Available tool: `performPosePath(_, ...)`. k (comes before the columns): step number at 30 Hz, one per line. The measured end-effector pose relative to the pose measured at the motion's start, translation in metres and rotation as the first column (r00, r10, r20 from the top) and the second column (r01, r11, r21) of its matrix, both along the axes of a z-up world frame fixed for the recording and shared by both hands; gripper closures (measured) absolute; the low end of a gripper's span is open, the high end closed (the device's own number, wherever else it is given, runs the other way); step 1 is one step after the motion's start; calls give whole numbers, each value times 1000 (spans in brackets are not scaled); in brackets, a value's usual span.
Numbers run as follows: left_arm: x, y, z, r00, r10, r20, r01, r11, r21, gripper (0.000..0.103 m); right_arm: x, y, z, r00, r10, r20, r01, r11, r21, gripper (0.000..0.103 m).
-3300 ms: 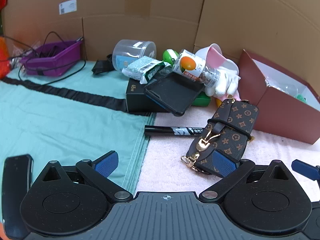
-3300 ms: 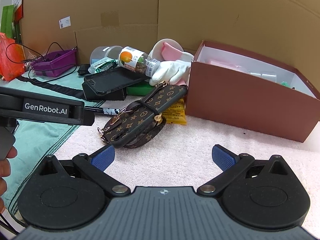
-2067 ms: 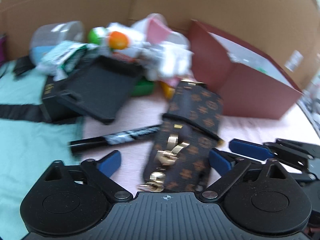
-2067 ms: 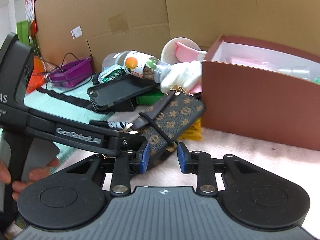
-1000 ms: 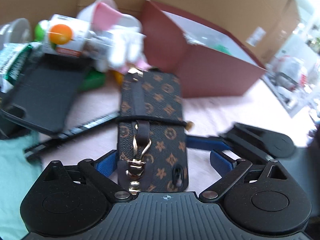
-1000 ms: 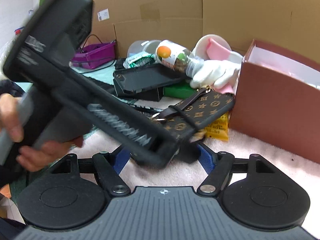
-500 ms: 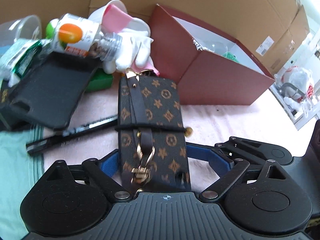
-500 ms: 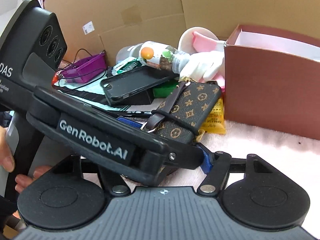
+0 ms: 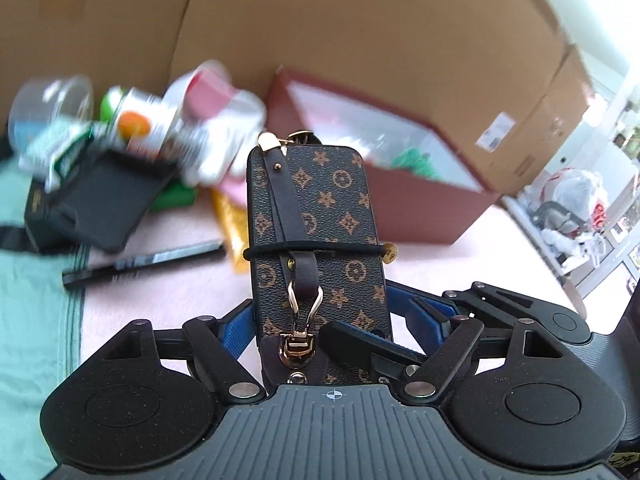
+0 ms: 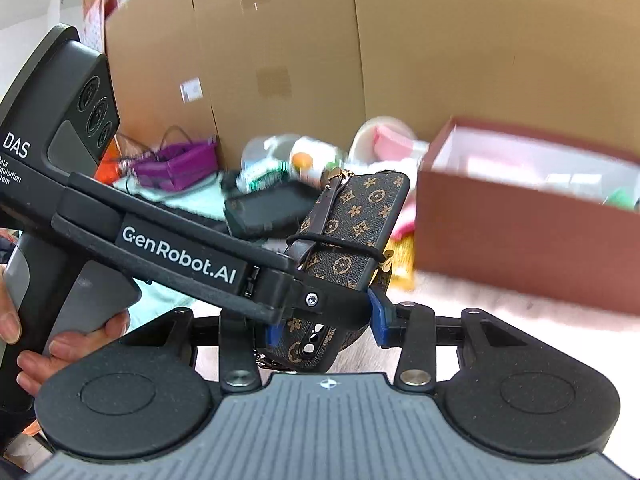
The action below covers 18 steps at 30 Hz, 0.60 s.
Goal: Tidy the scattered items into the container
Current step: 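Lift the brown monogram wallet with the left gripper and carry it over the maroon box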
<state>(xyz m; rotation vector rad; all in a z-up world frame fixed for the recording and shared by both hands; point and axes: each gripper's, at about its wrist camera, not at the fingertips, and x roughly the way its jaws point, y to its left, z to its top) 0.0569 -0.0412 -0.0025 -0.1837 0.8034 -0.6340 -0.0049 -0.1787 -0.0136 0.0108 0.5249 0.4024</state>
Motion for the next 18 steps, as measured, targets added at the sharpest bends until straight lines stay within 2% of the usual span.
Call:
performPosePath(10,2,-50,67,983,-64,169,73,996,-45,22,-16,-32,56,977,-73,202,79,997,-24,56)
performPosePath(18,35,-97,100,967,-105,232,128,988,-87,21,6,-69,90,943,-146,298,163,986,-36,55)
